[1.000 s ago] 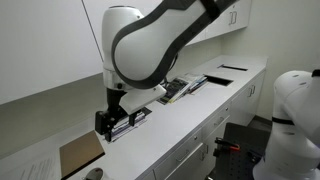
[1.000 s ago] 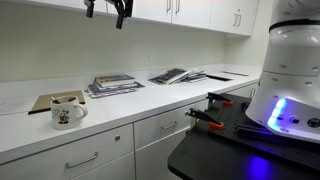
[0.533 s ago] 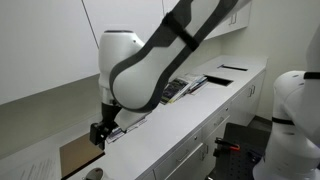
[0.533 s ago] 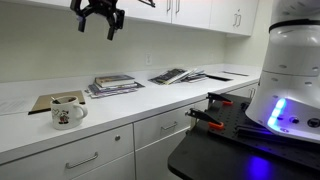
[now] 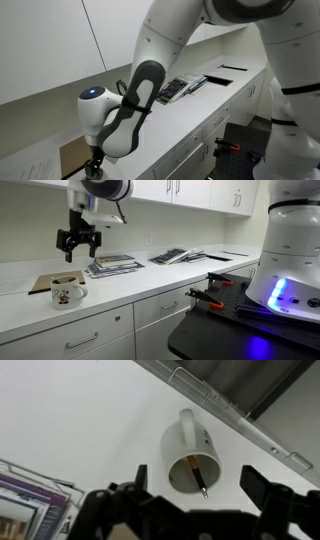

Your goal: Remove the pen from the mug.

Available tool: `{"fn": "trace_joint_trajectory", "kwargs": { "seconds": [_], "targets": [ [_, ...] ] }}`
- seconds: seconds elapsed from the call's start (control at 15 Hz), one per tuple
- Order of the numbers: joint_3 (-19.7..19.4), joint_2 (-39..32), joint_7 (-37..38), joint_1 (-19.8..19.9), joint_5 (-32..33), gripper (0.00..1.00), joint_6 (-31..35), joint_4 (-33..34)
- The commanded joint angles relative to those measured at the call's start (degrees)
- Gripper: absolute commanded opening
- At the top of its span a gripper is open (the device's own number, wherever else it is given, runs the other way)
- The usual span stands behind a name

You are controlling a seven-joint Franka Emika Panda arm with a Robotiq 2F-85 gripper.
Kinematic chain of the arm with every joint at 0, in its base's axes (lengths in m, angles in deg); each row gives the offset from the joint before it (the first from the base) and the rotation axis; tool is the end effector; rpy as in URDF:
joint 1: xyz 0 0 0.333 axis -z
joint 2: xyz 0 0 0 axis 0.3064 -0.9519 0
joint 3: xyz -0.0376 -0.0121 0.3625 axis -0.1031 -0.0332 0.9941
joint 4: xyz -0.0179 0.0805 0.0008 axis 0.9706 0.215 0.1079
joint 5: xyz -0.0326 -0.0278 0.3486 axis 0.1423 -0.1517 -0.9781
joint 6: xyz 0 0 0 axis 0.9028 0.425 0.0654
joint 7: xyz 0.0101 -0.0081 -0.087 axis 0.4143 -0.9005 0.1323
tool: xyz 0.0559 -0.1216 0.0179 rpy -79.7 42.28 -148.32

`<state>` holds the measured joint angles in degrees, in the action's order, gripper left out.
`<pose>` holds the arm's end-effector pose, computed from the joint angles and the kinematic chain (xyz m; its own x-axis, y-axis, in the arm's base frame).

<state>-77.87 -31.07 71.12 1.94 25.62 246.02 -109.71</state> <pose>0.5593 0.2380 0.2874 0.9415 0.2159 0.2588 0.2269 -0.9738 -0.0130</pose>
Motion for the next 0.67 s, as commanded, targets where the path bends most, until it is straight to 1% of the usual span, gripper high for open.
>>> {"fn": "trace_joint_trajectory", "kwargs": {
  "seconds": [0.0,0.07,0.13,0.4,0.47,0.6],
  "targets": [
    [-2.52,-2.69,-1.20,-2.89,-1.47,1.00,-0.02,2.81],
    [-3.11,-4.49,-1.21,-3.69,-1.79,1.00,0.00,4.45],
    [-3.12,-4.85,-1.32,-3.82,-1.95,1.00,0.03,4.50],
    [-3.17,-3.74,-1.47,-3.47,-1.86,1.00,0.01,3.98],
    [-0.40,-4.48,-4.77,-1.17,-4.29,1.00,-2.27,4.76],
    [0.82,-5.73,-8.17,-0.41,-5.97,1.00,-5.79,6.60]
  ]
}}
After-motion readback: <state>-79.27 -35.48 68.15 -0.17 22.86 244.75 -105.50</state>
